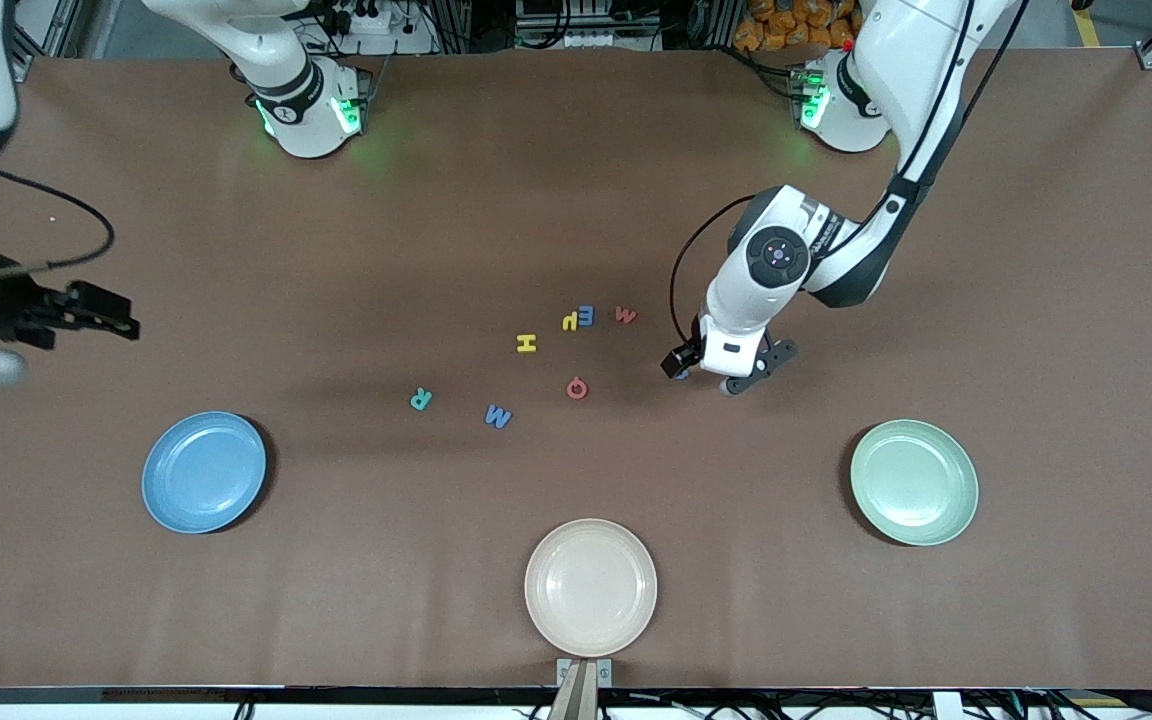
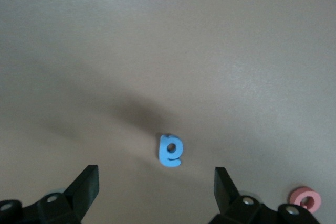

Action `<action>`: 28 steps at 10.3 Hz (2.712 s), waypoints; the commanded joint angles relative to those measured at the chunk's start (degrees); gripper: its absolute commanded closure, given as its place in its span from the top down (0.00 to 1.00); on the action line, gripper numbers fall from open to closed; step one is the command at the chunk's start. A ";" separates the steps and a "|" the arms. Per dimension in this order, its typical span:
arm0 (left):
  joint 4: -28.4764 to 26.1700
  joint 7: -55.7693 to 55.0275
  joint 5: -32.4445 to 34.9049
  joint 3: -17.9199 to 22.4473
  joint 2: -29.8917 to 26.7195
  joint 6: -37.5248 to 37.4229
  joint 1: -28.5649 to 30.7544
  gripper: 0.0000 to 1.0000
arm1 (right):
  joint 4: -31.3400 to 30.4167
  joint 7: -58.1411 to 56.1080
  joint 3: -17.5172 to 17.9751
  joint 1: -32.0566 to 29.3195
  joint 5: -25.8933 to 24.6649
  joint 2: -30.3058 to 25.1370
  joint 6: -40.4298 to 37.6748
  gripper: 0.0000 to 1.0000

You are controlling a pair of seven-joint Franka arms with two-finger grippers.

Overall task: Sort uppercase to blue plate, lowercase to green plate
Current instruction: 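Grasp the blue d with the left gripper while the right gripper reaches the M, then drop the blue d onto the green plate with the left gripper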

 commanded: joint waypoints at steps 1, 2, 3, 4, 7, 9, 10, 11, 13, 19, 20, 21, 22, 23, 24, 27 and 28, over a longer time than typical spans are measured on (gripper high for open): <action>5.88 0.83 1.71 0.75 5.07 -0.43 -1.91 0.92 | 1.05 0.57 -0.13 2.41 2.91 6.27 5.81 1.00; 6.42 1.36 1.80 0.84 6.04 -0.51 -2.44 0.90 | 1.05 0.57 -0.13 2.86 4.83 9.16 9.50 1.00; 6.68 2.23 1.89 0.93 6.66 -0.78 -2.53 0.87 | 0.79 0.49 -0.13 2.42 7.29 11.28 11.63 1.00; 6.60 2.76 2.06 1.71 7.02 -0.78 -2.79 0.86 | 0.53 -1.69 -0.13 0.94 9.84 12.17 11.65 1.00; 7.74 2.77 5.40 1.98 7.81 -5.34 -3.50 0.81 | 0.44 0.39 -0.40 5.48 5.33 14.98 13.14 1.00; 8.27 2.68 5.41 1.98 7.99 -5.35 -3.85 0.74 | 0.79 4.93 -0.31 8.39 4.49 17.44 14.45 1.00; 8.44 2.68 5.32 1.98 8.34 -5.35 -3.94 0.72 | 0.70 12.89 -0.22 10.66 4.85 18.33 16.73 1.00; 8.62 2.59 5.40 1.98 8.77 -5.35 -3.94 0.72 | 0.70 20.01 -0.31 14.16 4.68 19.73 19.45 1.00; 9.15 2.51 5.41 1.98 9.48 -5.35 -3.94 0.68 | 0.88 33.38 -0.31 18.22 4.50 22.63 20.96 1.00; 10.03 2.68 5.49 2.07 10.45 -5.35 -4.29 0.24 | 0.70 61.44 -0.31 25.96 4.50 28.69 31.85 1.00; 10.03 2.68 5.49 2.07 11.06 -5.35 -4.38 0.12 | 0.70 65.05 -0.31 27.11 4.33 29.92 33.69 1.00; 10.20 2.68 5.49 2.07 10.98 -5.35 -4.64 0.00 | 0.53 67.26 -0.31 27.55 4.24 30.98 35.80 1.00; 11.16 2.68 5.41 2.07 10.54 -5.44 -4.38 0.00 | 0.44 68.94 -0.31 27.64 4.24 32.03 36.86 1.00; 11.43 2.68 5.41 2.25 10.10 -5.79 -3.86 0.00 | 0.35 69.13 -0.31 27.91 4.24 33.18 37.66 1.00; 11.69 3.12 5.58 2.25 8.36 -6.40 -1.94 0.00 | -0.43 69.13 -0.31 28.95 3.89 34.32 39.41 1.00; 12.05 11.17 5.49 2.60 2.64 -8.77 4.38 0.00 | -4.48 67.29 -0.31 30.54 -0.66 34.51 45.05 1.00; 12.05 17.91 5.49 3.73 0.71 -10.43 6.85 0.00 | -5.01 66.24 -0.31 30.72 -1.12 34.51 44.96 1.00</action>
